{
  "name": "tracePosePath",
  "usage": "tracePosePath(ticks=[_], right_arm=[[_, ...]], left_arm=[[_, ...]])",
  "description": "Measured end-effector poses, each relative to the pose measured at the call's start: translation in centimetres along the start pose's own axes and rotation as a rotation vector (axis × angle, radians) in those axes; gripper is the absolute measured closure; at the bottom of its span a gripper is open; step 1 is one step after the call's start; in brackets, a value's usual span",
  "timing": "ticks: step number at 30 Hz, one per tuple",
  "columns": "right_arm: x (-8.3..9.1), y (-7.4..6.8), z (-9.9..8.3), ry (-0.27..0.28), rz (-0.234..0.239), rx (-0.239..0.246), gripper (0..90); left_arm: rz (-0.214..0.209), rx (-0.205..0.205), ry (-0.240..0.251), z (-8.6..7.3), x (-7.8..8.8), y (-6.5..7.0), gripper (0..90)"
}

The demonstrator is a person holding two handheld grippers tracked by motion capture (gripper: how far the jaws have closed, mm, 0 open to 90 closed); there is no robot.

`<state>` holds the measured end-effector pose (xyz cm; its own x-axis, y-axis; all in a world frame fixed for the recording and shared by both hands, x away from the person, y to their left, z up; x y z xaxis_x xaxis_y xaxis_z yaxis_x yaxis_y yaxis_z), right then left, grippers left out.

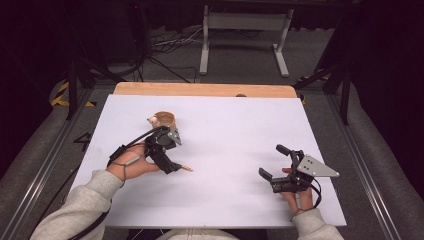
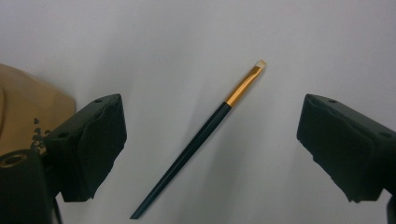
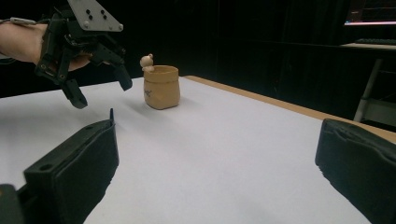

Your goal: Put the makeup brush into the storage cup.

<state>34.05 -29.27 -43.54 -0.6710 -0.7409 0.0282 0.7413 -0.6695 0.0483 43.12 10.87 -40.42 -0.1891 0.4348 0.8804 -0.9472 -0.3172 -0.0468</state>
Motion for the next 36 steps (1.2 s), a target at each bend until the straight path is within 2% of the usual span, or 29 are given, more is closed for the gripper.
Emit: tracePosePath(ticks=[10, 17, 28, 36], right_arm=[[0.0, 0.0, 0.0, -0.004, -0.002, -0.001, 0.0], [-0.1, 0.0, 0.0, -0.006, -0.005, -0.001, 0.0], [-0.1, 0.0, 0.0, -0.006, -0.004, -0.003, 0.0], [-0.1, 0.0, -0.1, -0.007, -0.005, -0.003, 0.0]], left_arm=[[-0.015, -0.029, -0.037, -0.1, -1.3, 0.2, 13.2], [-0.043, -0.016, -0.074, -0.2, -2.1, 0.2, 16.7], [-0.05, -0.02, -0.099, -0.3, -2.7, 0.2, 21.9], [-0.065, -0.019, -0.135, -0.4, -3.1, 0.1, 26.7]])
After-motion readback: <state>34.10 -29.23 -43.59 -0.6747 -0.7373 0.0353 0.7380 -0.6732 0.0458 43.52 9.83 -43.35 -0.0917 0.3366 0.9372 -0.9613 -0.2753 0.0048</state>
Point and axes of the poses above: each handheld gripper's, and its own axes: x roughly backward along the jaws, z roughly out of its top, y roughly to its right, the point moved 1 cm from there along -x, roughly forward along the jaws, and after that the axes turned 4 degrees about y, right-handed, at the moved point
